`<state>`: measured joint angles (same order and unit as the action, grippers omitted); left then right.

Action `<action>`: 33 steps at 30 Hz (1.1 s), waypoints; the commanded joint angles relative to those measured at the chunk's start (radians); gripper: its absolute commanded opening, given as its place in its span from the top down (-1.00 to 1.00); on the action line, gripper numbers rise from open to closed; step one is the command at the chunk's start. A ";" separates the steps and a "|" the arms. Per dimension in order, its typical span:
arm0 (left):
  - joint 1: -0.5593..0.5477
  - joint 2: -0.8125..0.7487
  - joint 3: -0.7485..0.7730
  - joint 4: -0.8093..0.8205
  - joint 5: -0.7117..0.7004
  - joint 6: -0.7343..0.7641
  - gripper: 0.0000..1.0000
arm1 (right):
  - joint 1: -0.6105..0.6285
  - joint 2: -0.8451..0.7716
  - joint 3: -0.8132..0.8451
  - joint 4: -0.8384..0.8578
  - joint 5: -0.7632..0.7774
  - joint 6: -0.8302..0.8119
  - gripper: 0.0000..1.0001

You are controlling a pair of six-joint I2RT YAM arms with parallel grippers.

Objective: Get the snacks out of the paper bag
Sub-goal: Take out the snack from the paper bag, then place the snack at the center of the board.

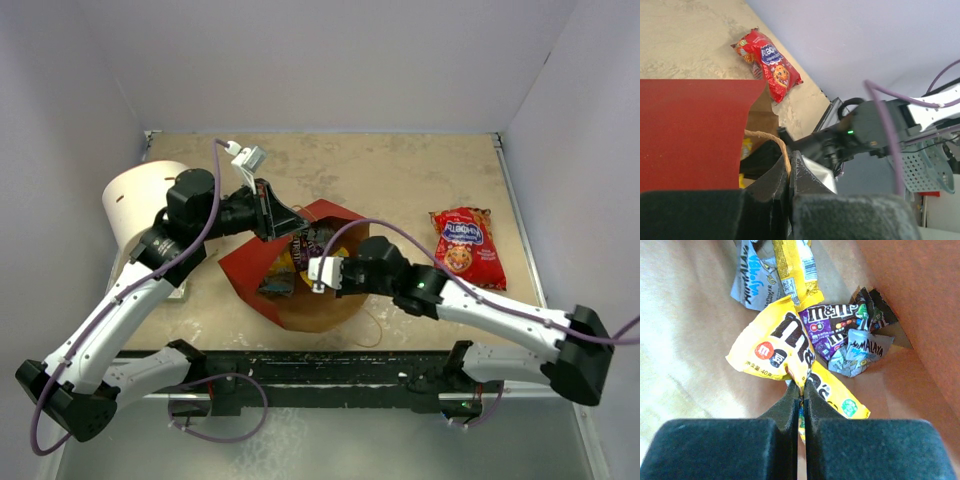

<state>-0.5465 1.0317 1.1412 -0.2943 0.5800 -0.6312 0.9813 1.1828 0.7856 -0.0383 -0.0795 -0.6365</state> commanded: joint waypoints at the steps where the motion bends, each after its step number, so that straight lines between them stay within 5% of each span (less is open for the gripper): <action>1: -0.004 -0.015 0.019 0.024 -0.045 -0.028 1.00 | -0.001 -0.157 0.086 -0.218 -0.044 0.159 1.00; 9: -0.004 -0.040 0.041 -0.046 -0.088 0.021 1.00 | -0.001 -0.363 0.187 -0.431 0.099 0.471 1.00; 18: -0.003 -0.017 0.053 -0.061 -0.090 0.059 1.00 | -0.005 -0.323 0.418 -0.525 0.749 0.863 1.00; 21: -0.004 -0.007 0.060 -0.071 -0.091 0.078 1.00 | -0.044 -0.284 0.435 -0.503 0.857 0.948 1.00; 33: -0.004 0.049 0.122 -0.126 -0.065 0.135 1.00 | -0.531 0.050 0.414 -0.430 0.351 1.209 1.00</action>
<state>-0.5468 1.0721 1.2102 -0.4362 0.4942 -0.5274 0.5301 1.1202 1.1980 -0.5064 0.4603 0.4305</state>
